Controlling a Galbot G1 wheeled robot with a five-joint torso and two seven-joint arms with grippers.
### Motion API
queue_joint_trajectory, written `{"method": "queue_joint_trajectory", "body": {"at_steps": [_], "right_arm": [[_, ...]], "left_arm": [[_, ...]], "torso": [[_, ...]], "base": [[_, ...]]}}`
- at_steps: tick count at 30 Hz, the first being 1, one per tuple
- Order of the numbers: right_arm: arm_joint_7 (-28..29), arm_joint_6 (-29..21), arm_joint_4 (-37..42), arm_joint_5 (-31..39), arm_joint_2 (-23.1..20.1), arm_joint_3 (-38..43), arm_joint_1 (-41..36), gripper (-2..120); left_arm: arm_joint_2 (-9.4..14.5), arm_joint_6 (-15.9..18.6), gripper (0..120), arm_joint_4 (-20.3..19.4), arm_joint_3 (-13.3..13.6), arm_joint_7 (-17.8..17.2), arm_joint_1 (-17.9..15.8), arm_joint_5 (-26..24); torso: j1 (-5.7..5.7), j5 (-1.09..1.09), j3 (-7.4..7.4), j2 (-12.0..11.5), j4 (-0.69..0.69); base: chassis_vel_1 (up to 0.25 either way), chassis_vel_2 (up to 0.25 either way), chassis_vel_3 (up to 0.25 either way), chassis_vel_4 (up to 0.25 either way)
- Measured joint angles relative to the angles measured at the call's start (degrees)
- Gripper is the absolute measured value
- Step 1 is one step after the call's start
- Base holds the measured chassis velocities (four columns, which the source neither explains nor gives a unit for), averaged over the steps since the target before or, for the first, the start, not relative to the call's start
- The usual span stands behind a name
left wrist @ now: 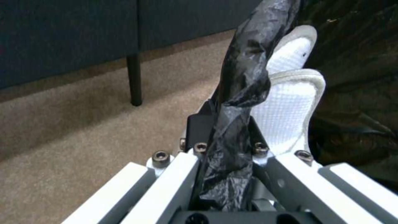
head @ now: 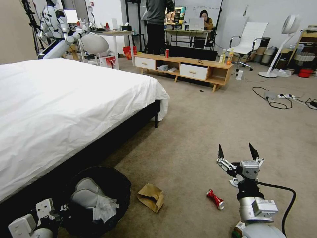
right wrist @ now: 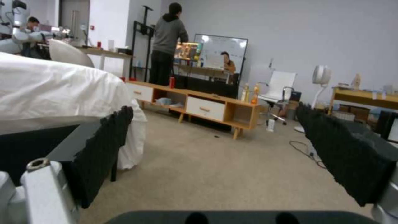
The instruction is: Pick up the trash bin and place the garbage on the floor into it.
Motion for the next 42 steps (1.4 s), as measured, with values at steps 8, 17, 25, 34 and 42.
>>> {"method": "queue_joint_trajectory", "body": {"at_steps": [8,17,25,34,42], "right_arm": [[-0.09,0.35,-0.24,0.06,-0.05,-0.02,0.16,100],[-0.24,0.62,-0.46,0.1,0.13,-0.11,0.37,100],[-0.29,0.83,-0.75,0.15,0.29,-0.22,0.55,100],[-0.3,0.85,-0.9,0.22,0.28,-0.24,0.69,100],[-0.32,1.0,-1.11,0.21,0.27,-0.3,0.74,100]], "left_arm": [[-0.19,0.0,2,0.1,0.03,-0.02,0.09,0.29],[-0.19,0.0,2,0.06,-0.14,0.12,0.36,0.33],[-0.18,0.0,2,-0.02,-0.22,0.42,0.56,0.21],[-0.16,0.0,2,-0.08,-0.31,0.45,0.58,0.14],[-0.24,0.0,2,-0.08,-0.36,0.45,0.7,0.16]], "torso": [[0.0,0.0,0.0,0.0,0.0],[0.0,0.0,0.0,0.0,0.0],[0.0,0.0,0.0,0.0,-0.01],[0.0,0.0,0.0,0.0,0.0],[0.0,0.0,0.0,0.0,0.0]], "base": [[0.0,0.0,0.0,0.0],[0.0,0.0,0.0,0.0],[0.0,0.0,0.0,0.0],[0.018,0.021,0.022,0.017],[0.061,0.057,0.061,0.061]]}}
